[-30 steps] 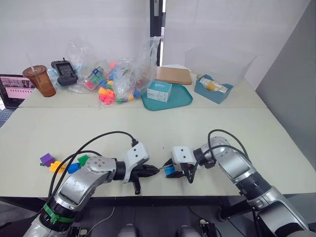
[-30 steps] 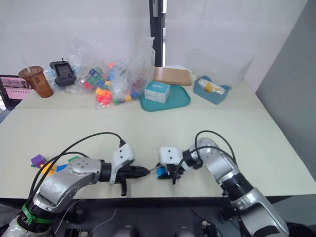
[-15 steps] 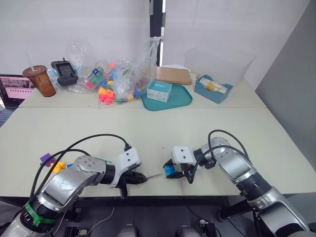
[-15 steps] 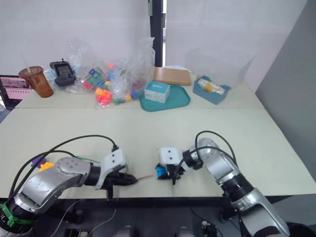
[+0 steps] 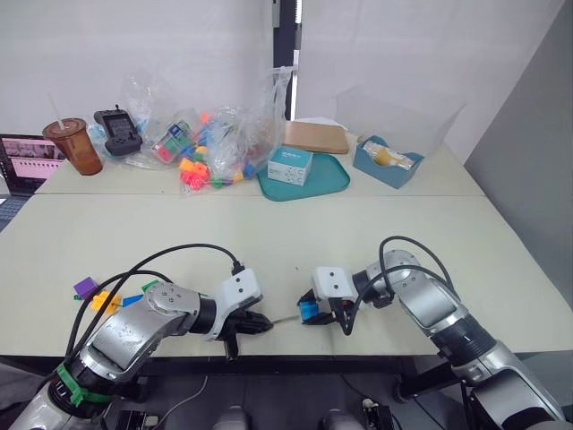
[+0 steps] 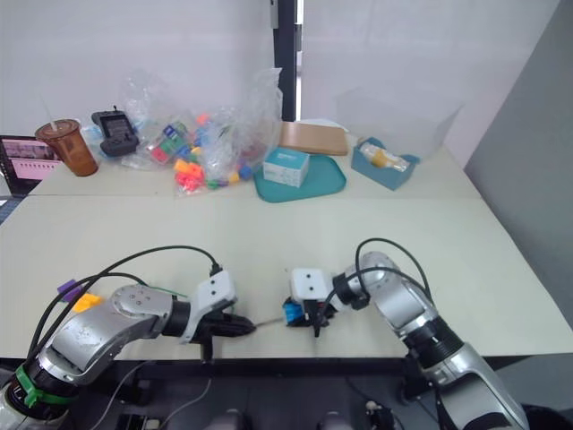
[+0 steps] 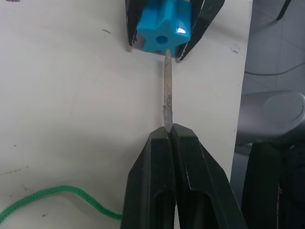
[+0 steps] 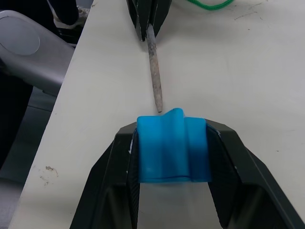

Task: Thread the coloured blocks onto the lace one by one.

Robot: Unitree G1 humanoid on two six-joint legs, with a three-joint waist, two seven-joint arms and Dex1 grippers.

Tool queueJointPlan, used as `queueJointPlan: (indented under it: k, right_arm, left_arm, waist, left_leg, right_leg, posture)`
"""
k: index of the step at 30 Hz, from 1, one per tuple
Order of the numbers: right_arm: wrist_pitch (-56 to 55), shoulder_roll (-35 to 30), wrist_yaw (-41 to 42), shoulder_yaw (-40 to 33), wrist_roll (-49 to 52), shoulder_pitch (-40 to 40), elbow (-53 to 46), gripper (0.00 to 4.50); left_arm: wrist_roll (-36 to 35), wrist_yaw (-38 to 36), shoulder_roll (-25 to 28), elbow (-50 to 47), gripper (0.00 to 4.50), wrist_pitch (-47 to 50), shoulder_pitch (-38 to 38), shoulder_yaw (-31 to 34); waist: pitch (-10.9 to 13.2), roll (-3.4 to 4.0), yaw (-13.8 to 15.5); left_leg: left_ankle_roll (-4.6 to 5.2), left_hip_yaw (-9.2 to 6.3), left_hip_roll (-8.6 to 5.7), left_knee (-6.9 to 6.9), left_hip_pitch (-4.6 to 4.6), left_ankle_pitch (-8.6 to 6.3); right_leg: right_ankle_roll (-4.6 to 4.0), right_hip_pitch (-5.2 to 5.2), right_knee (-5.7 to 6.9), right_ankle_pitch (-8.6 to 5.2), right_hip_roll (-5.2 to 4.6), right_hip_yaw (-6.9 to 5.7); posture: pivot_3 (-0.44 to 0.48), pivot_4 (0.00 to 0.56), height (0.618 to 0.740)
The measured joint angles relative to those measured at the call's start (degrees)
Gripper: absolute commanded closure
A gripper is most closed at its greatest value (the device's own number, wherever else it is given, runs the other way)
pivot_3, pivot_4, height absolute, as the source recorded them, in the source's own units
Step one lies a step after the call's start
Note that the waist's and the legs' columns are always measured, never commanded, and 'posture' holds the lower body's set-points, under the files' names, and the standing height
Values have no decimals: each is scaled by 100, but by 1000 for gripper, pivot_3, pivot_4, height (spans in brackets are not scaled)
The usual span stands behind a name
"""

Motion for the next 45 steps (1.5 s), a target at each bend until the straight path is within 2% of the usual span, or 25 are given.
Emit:
queueJointPlan:
  k: [20,29,36,45]
  right_arm:
    - [27,-21,14,4,1,6,-12,3134]
    - [47,-52,15,4,0,29,-58,3134]
    - [53,-60,16,7,0,39,-91,3134]
    - [98,-96,14,4,-1,79,-174,3134]
  left_arm:
    - [-10,84,-265,-4,4500,18,-266,-58]
    - [-1,82,-54,-14,4500,35,-211,-121]
    - [-19,145,-249,-29,4500,144,-343,-170]
    - [135,144,-109,-19,4500,157,-245,-348]
  waist:
    - [0,0,4]
    - [0,0,11]
    - [0,0,9]
    - [0,0,16]
  left_leg:
    - [1,0,0,5,-2,0]
    - [1,-1,0,6,-3,0]
    - [1,0,0,7,-4,-1]
    - [2,0,-1,7,-4,-1]
  right_leg:
    - [0,1,0,0,0,0]
    - [0,1,0,0,0,0]
    - [0,1,0,0,0,0]
    - [0,1,-1,0,0,0]
  posture:
    - [0,150,740]
    - [0,150,740]
    - [0,150,740]
    - [0,150,740]
